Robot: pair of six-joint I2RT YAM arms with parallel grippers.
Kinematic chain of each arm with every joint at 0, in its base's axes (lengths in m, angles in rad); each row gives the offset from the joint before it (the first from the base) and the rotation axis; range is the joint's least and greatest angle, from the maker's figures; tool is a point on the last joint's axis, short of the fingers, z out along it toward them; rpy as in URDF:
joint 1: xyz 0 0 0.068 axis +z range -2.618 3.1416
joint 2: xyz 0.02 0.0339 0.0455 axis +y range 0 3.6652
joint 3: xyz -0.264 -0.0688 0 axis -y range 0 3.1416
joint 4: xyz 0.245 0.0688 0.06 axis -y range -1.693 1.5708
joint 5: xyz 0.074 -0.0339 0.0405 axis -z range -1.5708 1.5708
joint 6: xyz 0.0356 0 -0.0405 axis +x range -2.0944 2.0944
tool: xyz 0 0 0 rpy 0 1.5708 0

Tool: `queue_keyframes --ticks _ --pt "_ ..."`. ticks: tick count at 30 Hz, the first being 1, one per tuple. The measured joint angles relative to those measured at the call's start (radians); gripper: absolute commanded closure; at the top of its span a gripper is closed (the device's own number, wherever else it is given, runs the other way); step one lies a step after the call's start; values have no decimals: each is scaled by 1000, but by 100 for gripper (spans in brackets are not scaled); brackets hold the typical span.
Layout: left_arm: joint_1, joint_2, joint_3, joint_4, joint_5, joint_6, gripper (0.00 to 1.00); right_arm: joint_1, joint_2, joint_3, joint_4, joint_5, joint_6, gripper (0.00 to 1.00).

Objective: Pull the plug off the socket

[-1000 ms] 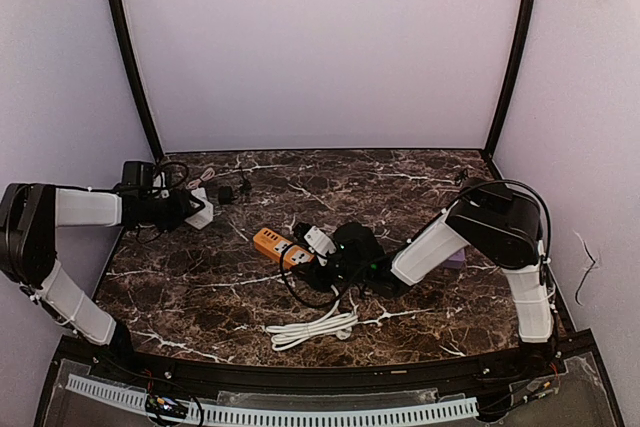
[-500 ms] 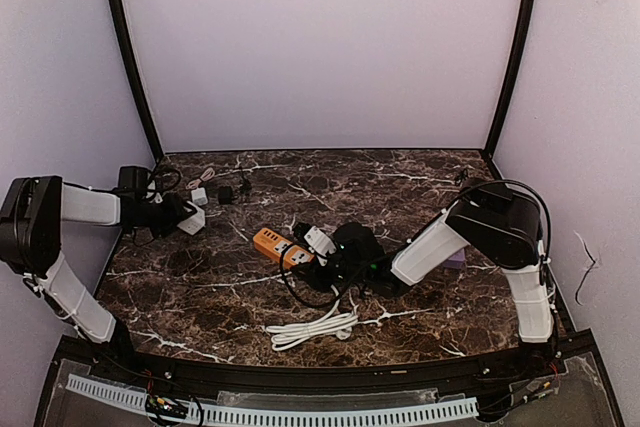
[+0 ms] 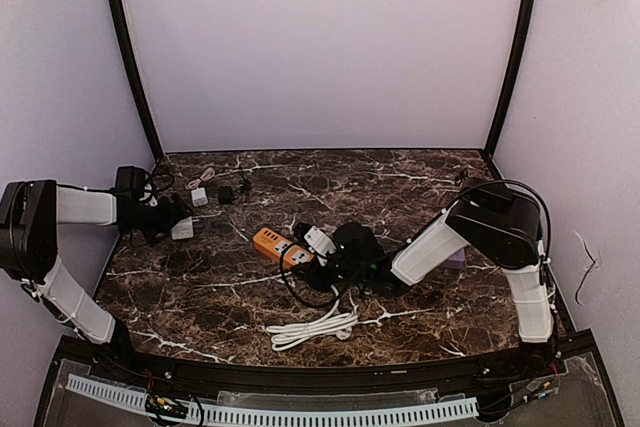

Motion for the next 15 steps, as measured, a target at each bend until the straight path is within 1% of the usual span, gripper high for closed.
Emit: queue_keyframes --ticks 10,15 --pt "0 -117 -5 -59 -47 10 1 0 0 5 -8 1 1 100" --pt "-15 -225 -15 -70 -58 27 1 0 0 23 -39 11 4 100"
